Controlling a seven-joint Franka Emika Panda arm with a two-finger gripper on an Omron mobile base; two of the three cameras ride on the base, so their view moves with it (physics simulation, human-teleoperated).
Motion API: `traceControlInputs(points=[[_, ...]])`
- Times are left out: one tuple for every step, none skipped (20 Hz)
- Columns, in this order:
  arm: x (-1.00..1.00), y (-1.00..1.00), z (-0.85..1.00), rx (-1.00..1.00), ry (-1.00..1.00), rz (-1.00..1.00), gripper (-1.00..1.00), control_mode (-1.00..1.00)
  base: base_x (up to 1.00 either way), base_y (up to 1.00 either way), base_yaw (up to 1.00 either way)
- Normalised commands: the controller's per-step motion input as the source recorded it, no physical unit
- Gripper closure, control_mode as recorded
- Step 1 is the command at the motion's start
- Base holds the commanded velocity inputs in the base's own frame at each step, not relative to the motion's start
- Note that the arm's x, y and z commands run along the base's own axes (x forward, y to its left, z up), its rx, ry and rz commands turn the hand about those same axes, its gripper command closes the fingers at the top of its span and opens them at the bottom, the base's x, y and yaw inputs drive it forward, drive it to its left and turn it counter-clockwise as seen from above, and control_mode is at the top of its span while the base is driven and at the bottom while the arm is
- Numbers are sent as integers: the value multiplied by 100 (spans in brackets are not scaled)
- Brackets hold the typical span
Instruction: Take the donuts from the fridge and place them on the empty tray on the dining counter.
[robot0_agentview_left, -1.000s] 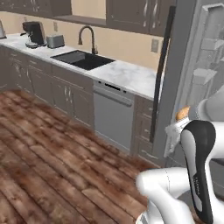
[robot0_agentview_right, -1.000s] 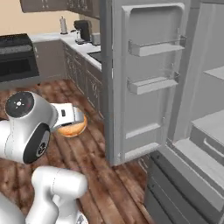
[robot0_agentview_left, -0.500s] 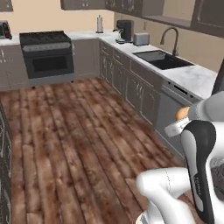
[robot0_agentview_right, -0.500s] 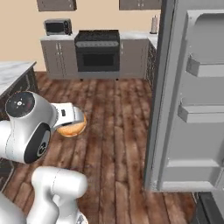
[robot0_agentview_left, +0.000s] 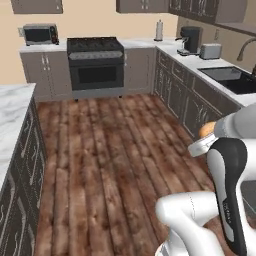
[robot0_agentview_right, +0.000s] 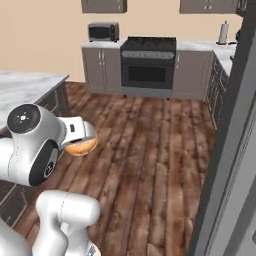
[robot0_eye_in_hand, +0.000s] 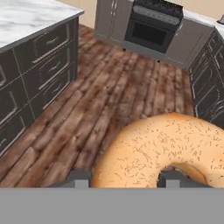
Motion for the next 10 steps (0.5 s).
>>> traceControlInputs(points=[[0,0,0,0,0,0,100,100,100,0,21],[0,0,0,0,0,0,100,100,100,0,21],[0,0,0,0,0,0,100,100,100,0,19],[0,0,0,0,0,0,100,100,100,0,19],[0,0,0,0,0,0,100,100,100,0,21],[0,0,0,0,0,0,100,100,100,0,20],[0,0,0,0,0,0,100,100,100,0,18],[0,0,0,0,0,0,100,100,100,0,17],[0,0,0,0,0,0,100,100,100,0,15],[0,0,0,0,0,0,100,100,100,0,15]])
